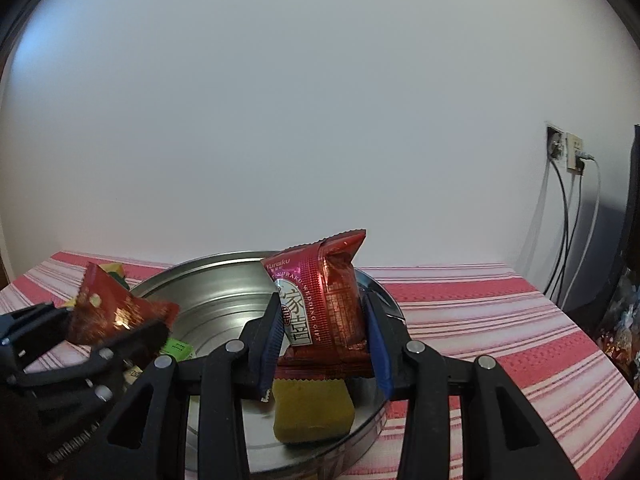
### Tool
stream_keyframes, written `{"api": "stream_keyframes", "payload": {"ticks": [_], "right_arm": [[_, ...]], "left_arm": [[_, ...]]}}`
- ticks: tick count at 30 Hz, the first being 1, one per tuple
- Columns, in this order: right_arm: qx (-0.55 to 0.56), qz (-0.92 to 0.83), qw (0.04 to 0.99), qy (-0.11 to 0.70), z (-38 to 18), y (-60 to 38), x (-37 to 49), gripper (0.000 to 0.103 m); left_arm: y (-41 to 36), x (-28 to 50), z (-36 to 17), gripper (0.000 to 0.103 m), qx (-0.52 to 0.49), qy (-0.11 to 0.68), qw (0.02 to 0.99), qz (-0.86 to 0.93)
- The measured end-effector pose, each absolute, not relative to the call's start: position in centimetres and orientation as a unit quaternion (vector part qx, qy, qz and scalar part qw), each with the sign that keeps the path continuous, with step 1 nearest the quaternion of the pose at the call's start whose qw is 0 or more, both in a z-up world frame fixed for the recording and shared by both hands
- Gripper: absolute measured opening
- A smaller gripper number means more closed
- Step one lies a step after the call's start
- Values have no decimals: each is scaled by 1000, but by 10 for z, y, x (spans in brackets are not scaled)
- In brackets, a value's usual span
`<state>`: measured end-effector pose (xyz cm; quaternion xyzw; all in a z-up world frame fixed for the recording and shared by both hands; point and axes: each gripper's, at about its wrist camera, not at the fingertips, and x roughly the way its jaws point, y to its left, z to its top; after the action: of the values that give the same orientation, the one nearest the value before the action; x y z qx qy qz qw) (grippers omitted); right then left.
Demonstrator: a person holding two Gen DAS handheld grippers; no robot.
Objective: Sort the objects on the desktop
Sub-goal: 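Release the candy bag into the bowl with the right tool while the left tool drops the packet in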
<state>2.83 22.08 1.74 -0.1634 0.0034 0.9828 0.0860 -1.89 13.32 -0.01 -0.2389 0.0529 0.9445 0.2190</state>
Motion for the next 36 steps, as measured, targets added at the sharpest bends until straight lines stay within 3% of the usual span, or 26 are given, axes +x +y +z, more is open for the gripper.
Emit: {"api": "stream_keyframes", "payload": {"ticks": [9,11,13,15,28,36], "right_arm": [[-192,980,51,25,13,225,8,46],[-188,980,62,34,11,232,9,57],[-169,981,79,43,12,237,15,77],[-149,983,92,50,13,245,21,78],[-127,979,105,123,11,276,32,78],[-92,980,129,119,16,267,45,78]], "left_arm": [[152,-28,-13,42,-285,57,207,934],[152,-29,-17,60,-289,55,204,934],[150,-27,-17,95,-281,50,200,937],[145,-24,-14,102,-266,40,194,943],[133,-27,-18,102,-269,12,186,945],[126,-24,-17,102,-263,8,177,948]]}}
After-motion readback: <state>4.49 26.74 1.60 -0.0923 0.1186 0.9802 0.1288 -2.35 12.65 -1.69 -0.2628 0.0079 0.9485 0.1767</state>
